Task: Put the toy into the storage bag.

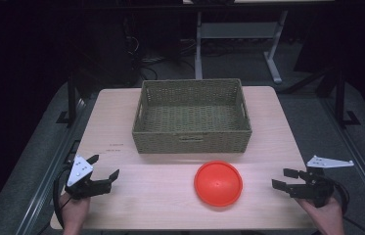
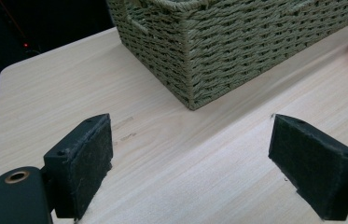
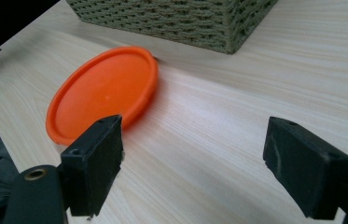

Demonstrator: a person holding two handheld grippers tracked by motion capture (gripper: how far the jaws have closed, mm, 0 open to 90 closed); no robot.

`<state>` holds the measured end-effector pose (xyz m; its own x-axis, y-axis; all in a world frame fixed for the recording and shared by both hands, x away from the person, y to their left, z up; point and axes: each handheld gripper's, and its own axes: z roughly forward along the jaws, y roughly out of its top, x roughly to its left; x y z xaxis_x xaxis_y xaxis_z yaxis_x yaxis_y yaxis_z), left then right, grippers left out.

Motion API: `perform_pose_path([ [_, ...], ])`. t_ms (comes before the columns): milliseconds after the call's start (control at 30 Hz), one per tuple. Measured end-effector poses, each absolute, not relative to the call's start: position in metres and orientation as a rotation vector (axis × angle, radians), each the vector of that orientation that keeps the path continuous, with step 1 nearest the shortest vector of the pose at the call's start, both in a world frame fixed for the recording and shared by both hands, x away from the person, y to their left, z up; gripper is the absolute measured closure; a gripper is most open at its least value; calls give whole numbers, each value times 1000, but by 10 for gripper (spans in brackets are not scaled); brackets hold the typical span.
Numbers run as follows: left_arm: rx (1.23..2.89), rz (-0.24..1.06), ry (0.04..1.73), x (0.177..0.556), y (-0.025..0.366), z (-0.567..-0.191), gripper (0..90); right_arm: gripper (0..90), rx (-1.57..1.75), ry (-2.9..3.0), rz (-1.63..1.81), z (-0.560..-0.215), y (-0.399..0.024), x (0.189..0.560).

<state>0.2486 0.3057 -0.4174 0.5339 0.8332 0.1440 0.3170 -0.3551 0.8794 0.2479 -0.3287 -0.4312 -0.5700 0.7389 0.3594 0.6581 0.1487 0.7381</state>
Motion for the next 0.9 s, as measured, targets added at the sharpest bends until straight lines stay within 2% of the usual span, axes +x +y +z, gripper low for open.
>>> perform_pose_path([
  [900, 1917, 764, 928, 249, 306, -418, 130, 195, 1256, 2576, 1262, -395, -266, 290],
])
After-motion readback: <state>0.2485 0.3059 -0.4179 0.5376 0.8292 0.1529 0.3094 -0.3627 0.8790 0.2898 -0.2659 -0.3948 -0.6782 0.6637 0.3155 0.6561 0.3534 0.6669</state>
